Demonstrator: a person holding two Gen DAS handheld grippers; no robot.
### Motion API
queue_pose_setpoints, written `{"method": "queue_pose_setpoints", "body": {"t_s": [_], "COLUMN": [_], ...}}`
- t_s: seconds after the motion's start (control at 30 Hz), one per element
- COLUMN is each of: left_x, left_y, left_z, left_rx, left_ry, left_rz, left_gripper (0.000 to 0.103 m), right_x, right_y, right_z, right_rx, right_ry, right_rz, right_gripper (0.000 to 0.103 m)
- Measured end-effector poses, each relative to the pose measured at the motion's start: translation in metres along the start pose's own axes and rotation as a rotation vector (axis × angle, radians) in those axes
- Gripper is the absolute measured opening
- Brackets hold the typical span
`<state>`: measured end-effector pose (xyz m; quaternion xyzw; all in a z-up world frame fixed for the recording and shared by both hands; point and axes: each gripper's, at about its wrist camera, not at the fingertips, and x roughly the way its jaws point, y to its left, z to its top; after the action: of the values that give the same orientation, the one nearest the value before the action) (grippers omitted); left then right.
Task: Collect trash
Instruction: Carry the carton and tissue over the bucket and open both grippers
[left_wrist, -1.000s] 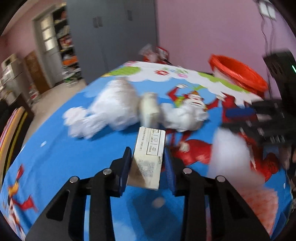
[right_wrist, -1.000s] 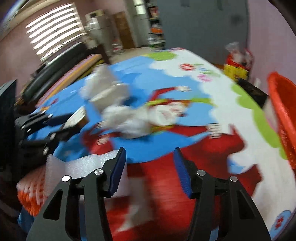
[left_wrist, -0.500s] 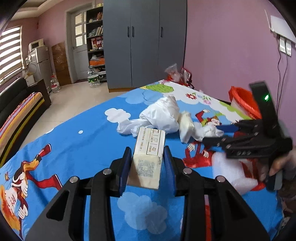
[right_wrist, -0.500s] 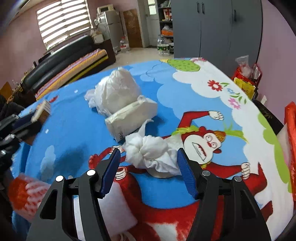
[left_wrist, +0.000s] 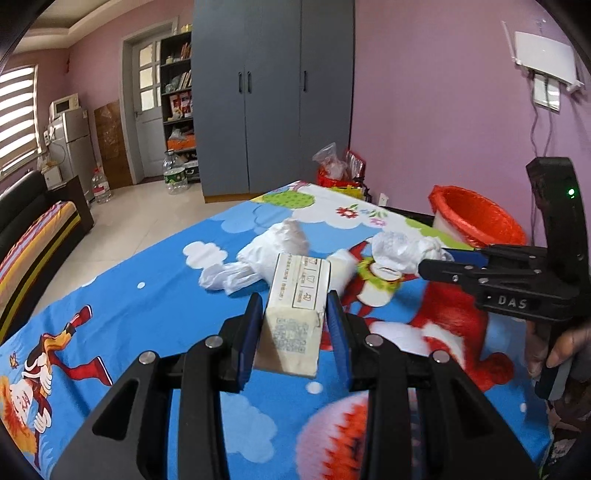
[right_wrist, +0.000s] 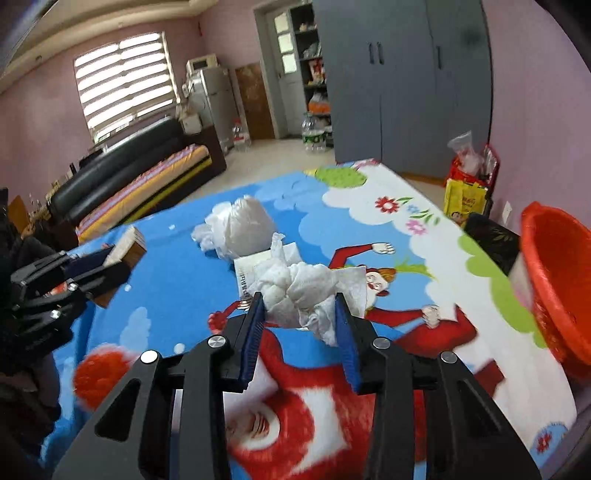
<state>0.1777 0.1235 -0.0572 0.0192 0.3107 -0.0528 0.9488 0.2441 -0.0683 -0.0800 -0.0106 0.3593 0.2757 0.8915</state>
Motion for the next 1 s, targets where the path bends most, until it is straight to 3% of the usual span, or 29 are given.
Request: {"method": "queue_pose_setpoints", "body": {"t_s": [0.57,1.0], "left_x": [-0.057,-0.048], "left_y": [-0.117,-0.190], "left_z": [0.008,0.027], "left_rx": [0.155,0.186], "left_ry": [-0.063,-0.088], "left_rz": [-0.099,-0.135], "left_gripper": [0.035,0.035], "right_x": [-0.140,-0.195], "right_y": [-0.027,-0.074], "right_z": [-0.051,-0.065], "right_rx": [0.100,0.135], "right_ry": [-0.182,-0.288], "right_rz": [-0.060,-0.177], "right_gripper": [0.038,0.038]}}
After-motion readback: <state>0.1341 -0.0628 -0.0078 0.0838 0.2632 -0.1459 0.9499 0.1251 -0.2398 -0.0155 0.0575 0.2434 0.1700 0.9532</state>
